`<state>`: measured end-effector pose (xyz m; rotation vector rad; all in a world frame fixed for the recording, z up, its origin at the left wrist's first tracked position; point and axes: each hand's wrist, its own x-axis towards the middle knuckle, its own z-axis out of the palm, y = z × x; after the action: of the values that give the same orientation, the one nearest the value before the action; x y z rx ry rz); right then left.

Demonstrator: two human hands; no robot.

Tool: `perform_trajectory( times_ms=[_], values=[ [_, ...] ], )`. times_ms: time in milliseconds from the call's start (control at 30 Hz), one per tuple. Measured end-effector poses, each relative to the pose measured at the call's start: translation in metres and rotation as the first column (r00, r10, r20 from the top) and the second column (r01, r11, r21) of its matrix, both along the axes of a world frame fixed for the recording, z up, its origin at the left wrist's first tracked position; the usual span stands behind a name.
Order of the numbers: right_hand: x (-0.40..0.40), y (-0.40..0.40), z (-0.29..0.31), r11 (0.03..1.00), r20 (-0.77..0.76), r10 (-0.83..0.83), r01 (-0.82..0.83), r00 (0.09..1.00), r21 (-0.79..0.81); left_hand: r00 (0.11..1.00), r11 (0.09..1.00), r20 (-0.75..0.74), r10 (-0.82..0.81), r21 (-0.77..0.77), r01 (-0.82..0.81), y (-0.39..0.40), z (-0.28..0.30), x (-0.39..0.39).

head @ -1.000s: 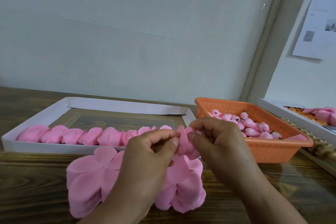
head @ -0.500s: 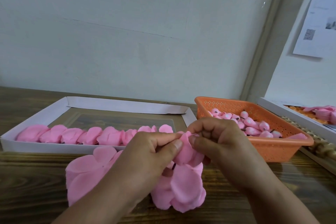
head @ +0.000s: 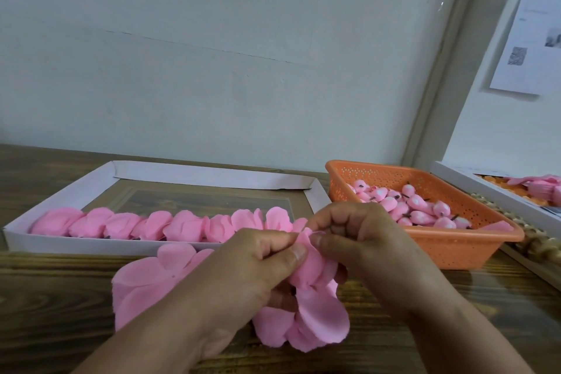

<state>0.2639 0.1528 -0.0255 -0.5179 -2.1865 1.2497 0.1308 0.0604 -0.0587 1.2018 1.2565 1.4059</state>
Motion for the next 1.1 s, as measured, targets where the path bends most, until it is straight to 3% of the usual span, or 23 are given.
perform_trajectory(
  times_ms=[300, 800, 1100],
  values=[
    [0.007, 0.011, 0.001, 0.985, 0.007, 0.136, -0.134, 0.991, -0.111, 0.985, 0.998, 0.172, -0.027, -0.051, 0.036, 0.001, 0.000, 0.002],
    [0.007, 0.018, -0.005, 0.996, 0.098, 0.071, -0.066, 0.993, -0.060, 0.884, 0.984, 0.468, 0.004, -0.161, 0.081, 0.001, 0.000, 0.012],
    [0.013, 0.020, -0.002, 0.982, 0.036, 0.098, -0.091, 0.994, -0.163, 0.851, 0.984, 0.525, 0.005, -0.155, 0.089, 0.002, 0.001, 0.014]
  ],
)
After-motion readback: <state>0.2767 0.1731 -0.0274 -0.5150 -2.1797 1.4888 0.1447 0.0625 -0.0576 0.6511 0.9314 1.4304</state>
